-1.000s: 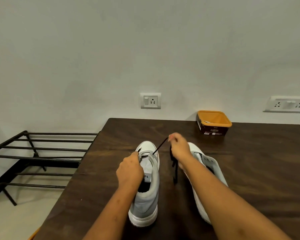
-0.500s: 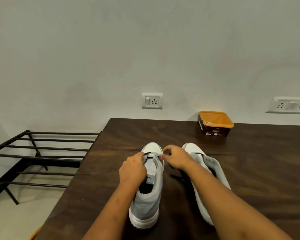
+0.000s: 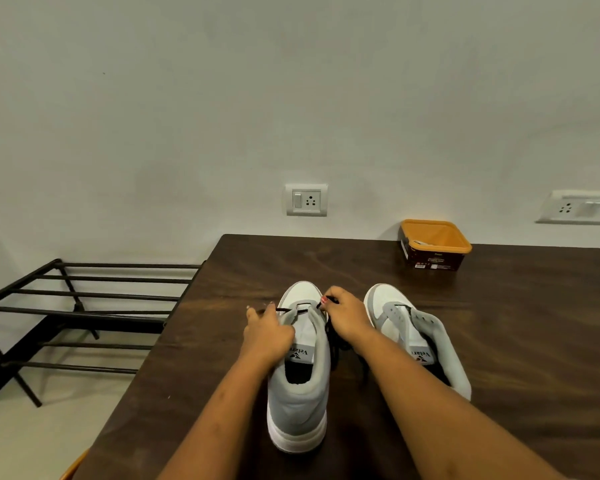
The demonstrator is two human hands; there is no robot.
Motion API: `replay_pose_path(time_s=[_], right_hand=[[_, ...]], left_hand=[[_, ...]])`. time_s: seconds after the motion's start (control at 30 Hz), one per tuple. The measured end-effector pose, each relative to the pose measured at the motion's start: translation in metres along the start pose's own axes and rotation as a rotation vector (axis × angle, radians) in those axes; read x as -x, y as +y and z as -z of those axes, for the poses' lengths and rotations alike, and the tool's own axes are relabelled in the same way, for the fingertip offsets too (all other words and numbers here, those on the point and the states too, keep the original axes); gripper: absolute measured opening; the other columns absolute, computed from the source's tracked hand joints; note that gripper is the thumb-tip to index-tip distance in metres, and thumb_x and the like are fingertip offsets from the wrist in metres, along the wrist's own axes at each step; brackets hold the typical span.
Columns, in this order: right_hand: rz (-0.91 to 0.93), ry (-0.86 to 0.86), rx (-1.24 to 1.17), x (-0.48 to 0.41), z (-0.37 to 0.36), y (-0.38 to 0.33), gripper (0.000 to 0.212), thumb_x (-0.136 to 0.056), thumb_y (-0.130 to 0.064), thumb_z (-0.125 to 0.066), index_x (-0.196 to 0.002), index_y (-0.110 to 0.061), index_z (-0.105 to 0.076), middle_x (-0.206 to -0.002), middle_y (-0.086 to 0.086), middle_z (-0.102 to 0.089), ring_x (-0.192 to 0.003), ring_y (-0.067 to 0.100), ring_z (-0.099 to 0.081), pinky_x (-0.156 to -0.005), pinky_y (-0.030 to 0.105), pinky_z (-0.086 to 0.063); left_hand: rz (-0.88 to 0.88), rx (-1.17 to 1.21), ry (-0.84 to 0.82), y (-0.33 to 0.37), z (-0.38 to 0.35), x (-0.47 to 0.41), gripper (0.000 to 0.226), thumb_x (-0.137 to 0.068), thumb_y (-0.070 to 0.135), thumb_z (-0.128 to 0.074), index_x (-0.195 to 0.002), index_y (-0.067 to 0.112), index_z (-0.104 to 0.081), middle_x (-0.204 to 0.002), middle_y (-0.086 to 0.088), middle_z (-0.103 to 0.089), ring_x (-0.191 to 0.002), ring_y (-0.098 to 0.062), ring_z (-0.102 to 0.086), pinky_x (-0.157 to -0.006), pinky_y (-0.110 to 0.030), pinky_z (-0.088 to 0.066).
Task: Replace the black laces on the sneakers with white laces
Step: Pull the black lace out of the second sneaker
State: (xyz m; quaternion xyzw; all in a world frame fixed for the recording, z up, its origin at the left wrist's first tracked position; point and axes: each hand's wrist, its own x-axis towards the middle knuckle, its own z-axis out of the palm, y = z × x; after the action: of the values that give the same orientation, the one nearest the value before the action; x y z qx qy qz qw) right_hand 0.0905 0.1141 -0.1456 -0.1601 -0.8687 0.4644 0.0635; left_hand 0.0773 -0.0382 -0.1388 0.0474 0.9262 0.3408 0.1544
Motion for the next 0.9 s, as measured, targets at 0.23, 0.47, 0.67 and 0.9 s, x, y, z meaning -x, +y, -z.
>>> replay_pose_path(time_s=[0.23,0.47,0.67,0.9], right_hand=[[-0.208,0.113,-0.473,-0.001,0.001,-0.007,0.025,-0.102,-0.019,-0.037,-0.081,-0.014,-0.048,-0.083,0.014,-0.063,-0.066,0.023,-0.055,-0.059,0.032,-0.043],[-0.297,0.437,-1.034,-0.005,0.028,-0.023,0.023,-0.104,-0.02,-0.032,-0.088,-0.021,-0.048,-0.064,0.003,-0.047,-0.05,0.01,-0.033,-0.037,0.017,-0.026],[-0.249,0.45,-1.26,-0.005,0.072,-0.013,0.022,-0.104,-0.028,-0.036,-0.086,-0.025,-0.048,-0.06,-0.005,-0.029,-0.034,0.002,-0.024,-0.031,0.014,-0.019],[-0.299,0.147,-0.726,-0.004,0.054,-0.002,0.026,-0.103,-0.022,-0.038,-0.079,-0.017,-0.045,-0.064,0.0,-0.037,-0.048,0.009,-0.028,-0.043,0.022,-0.026]], left_hand=[[-0.133,-0.09,0.134,0.003,-0.008,0.005,0.044,-0.096,0.016,-0.037,-0.137,0.026,-0.044,-0.139,-0.008,-0.049,-0.122,-0.031,-0.048,-0.095,-0.039,-0.043],[-0.099,-0.141,0.175,0.008,-0.007,0.011,0.038,-0.095,0.016,-0.034,-0.129,0.025,-0.049,-0.123,-0.01,-0.059,-0.11,-0.031,-0.055,-0.083,-0.037,-0.044],[-0.111,-0.128,0.214,0.008,-0.007,0.009,0.037,-0.095,0.014,-0.034,-0.127,0.025,-0.051,-0.122,-0.009,-0.06,-0.108,-0.03,-0.055,-0.083,-0.037,-0.044],[-0.191,-0.046,0.421,0.007,-0.007,0.012,0.036,-0.094,0.007,-0.04,-0.122,0.023,-0.057,-0.114,-0.007,-0.064,-0.101,-0.028,-0.059,-0.079,-0.037,-0.049]])
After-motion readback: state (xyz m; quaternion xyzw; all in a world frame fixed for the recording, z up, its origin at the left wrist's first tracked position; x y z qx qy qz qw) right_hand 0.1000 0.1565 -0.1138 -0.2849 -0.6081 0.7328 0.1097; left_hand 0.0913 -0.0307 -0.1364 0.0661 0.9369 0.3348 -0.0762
